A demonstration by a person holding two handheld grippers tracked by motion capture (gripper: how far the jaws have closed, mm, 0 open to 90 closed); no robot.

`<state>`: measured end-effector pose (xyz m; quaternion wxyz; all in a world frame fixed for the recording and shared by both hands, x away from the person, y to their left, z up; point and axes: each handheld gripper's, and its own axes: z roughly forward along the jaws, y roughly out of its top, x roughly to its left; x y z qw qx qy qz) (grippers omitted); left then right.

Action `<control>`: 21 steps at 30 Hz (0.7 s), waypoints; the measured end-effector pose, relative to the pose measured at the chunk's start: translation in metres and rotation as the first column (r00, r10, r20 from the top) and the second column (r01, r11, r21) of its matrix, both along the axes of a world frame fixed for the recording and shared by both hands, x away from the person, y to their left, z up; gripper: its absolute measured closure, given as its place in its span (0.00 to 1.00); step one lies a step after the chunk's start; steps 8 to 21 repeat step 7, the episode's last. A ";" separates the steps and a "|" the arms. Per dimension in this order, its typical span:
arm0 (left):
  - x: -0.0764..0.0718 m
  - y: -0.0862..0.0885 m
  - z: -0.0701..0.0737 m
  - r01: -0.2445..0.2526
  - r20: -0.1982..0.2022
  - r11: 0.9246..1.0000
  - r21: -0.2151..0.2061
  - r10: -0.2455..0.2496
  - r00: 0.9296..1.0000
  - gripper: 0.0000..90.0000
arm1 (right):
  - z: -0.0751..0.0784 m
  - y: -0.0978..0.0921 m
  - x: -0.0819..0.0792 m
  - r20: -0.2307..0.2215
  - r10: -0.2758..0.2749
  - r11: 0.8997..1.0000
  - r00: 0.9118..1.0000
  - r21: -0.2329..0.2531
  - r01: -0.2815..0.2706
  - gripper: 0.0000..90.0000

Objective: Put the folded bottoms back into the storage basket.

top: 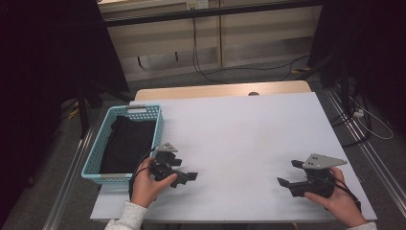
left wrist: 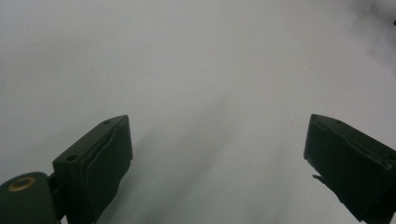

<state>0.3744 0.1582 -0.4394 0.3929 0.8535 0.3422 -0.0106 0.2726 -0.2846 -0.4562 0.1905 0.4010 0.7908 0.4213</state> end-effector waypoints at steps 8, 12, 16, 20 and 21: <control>-0.001 0.001 0.001 -0.001 0.001 1.000 -0.005 0.001 1.000 0.09 | 0.001 0.001 0.001 0.001 0.002 1.000 1.000 -0.001 -0.002 0.19; -0.001 0.001 0.001 -0.001 0.001 1.000 -0.005 0.001 1.000 0.09 | 0.001 0.001 0.001 0.001 0.002 1.000 1.000 -0.001 -0.002 0.19; -0.001 0.001 0.001 -0.001 0.001 1.000 -0.005 0.001 1.000 0.09 | 0.001 0.001 0.001 0.001 0.002 1.000 1.000 -0.001 -0.002 0.19; -0.001 0.001 0.001 -0.001 0.001 1.000 -0.005 0.001 1.000 0.09 | 0.001 0.001 0.001 0.001 0.002 1.000 1.000 -0.001 -0.002 0.19; -0.001 0.001 0.001 -0.001 0.001 1.000 -0.005 0.001 1.000 0.09 | 0.001 0.001 0.001 0.001 0.002 1.000 1.000 -0.001 -0.002 0.19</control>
